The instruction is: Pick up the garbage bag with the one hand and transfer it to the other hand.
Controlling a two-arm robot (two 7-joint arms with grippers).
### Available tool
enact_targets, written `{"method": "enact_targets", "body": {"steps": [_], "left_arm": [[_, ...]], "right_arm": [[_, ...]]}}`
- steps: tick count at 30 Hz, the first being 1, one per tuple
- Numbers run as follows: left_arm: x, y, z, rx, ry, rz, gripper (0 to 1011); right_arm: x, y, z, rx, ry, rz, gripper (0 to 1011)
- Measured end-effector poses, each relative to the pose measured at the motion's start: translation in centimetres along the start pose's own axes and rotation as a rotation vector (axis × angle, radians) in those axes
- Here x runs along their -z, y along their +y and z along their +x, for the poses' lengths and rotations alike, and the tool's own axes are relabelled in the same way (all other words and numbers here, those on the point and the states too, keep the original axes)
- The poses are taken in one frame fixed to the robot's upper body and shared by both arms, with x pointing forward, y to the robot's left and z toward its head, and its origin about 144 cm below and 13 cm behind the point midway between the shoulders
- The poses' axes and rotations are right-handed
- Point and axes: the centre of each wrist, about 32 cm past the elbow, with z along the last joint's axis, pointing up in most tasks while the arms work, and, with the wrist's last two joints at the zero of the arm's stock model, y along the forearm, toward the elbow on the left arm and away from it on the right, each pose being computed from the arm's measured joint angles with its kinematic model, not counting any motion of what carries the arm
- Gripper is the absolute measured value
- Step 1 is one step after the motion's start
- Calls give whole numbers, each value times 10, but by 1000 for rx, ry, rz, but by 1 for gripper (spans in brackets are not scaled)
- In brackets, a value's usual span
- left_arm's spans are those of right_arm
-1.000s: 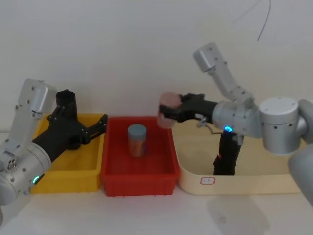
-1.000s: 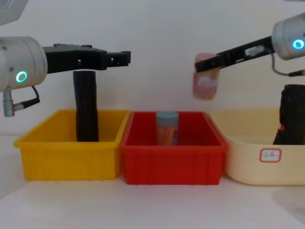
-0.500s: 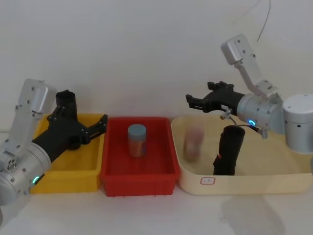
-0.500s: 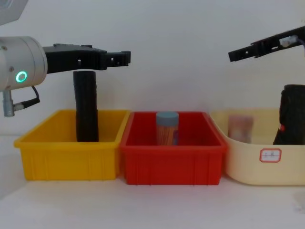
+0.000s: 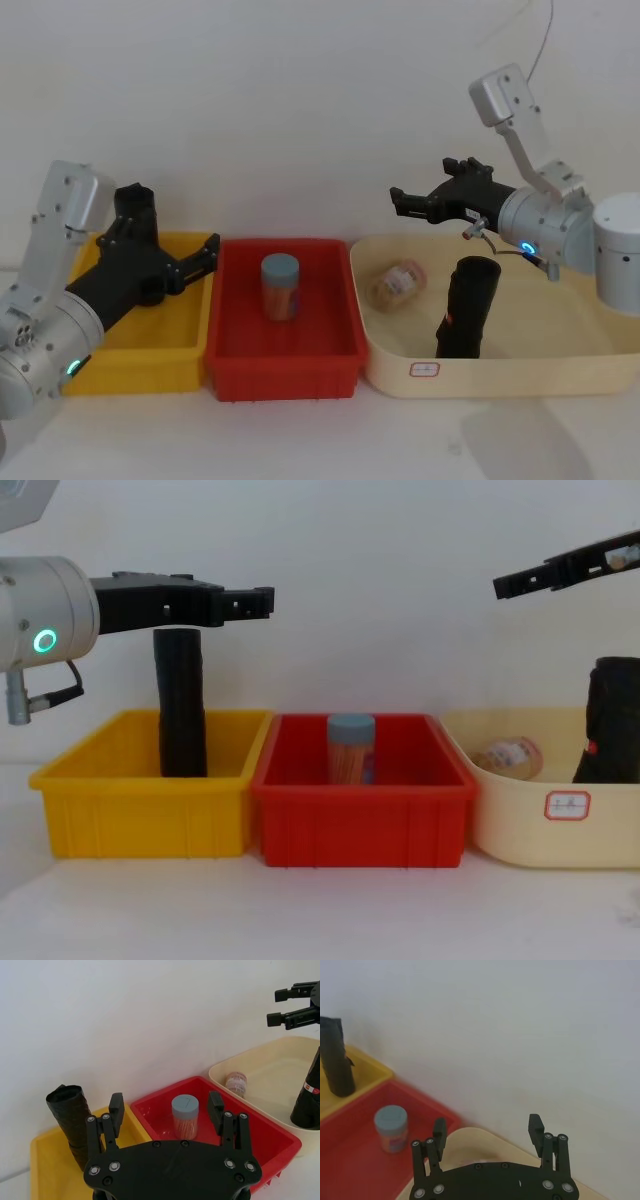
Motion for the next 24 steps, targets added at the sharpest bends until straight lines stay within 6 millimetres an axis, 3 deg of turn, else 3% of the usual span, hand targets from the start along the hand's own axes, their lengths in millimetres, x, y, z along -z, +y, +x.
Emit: {"method": "enact_targets", "body": {"steps": [10,24], "left_arm": [[0,0,0,0,0,0,1001],[0,0,0,0,0,0,1001]], "right_arm": [[9,-12,-16,-42,71,72,1000],[54,-41,-74,-134,194,175,1000]]}}
